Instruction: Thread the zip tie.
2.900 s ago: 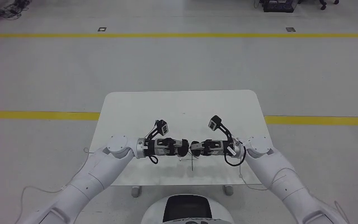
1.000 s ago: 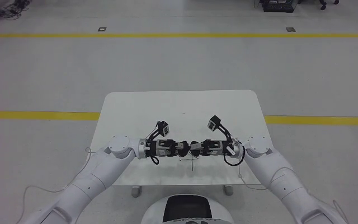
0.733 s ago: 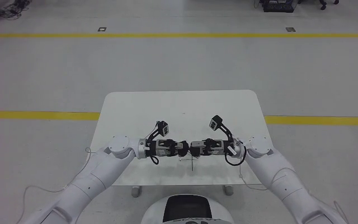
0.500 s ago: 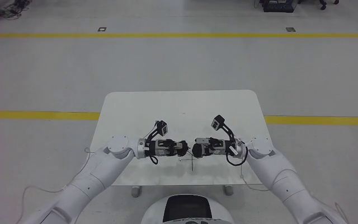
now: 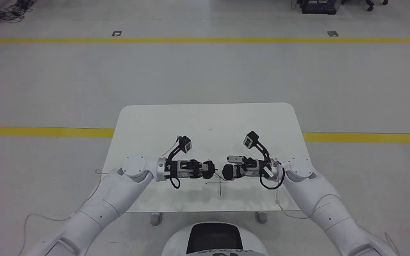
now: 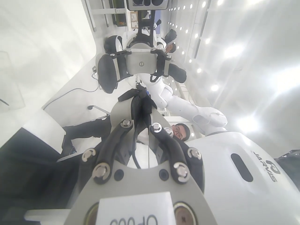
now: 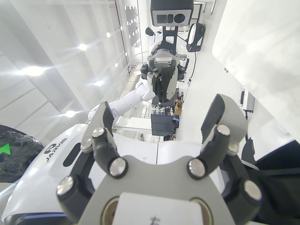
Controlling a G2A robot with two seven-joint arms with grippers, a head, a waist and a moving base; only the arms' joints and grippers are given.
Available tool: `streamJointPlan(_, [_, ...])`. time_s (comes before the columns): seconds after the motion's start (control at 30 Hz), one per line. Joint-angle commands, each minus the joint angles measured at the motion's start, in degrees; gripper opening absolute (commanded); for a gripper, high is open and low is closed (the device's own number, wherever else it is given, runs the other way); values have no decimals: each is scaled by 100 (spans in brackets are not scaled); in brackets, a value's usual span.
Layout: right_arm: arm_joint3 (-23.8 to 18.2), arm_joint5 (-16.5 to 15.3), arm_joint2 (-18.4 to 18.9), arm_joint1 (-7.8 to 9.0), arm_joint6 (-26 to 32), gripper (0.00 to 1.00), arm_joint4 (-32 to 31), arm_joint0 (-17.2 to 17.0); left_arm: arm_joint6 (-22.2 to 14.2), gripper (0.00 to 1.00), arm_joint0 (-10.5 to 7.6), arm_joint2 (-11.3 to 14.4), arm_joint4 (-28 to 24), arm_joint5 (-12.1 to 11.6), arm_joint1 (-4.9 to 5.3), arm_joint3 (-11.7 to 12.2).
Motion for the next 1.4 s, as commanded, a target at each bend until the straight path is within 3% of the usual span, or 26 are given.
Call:
streamJointPlan(0.0, [0,0,0,0,0,100,0,0,210,0,23,-8,206,-166,4,6])
streamJointPlan(0.13, [0,0,0,0,0,100,0,0,426,0,134,-266,609,-166,36,-195])
streamJointPlan(0.33, [0,0,0,0,0,100,0,0,637,0,536,-809,1364,-166,81,-589])
streamJointPlan(0.47, [0,0,0,0,0,100,0,0,591,0,740,-1121,1436,-166,67,-636])
streamJointPlan(0.73, [0,0,0,0,0,100,0,0,201,0,1015,-1773,1064,-166,-40,-428])
streamJointPlan(0.9, [0,0,0,0,0,100,0,0,-55,0,1157,-2238,945,-166,-148,-231])
streamJointPlan(1.07, [0,0,0,0,0,100,0,0,-289,0,1247,-2605,882,-166,-261,-181])
streamJointPlan(1.23, [-54,18,-8,0,-97,100,-87,4,-383,0,1279,-2675,789,-166,-295,-190])
streamJointPlan(1.37, [-221,302,-123,47,-6,100,-1110,278,-383,0,1279,-2675,789,-166,-295,-190])
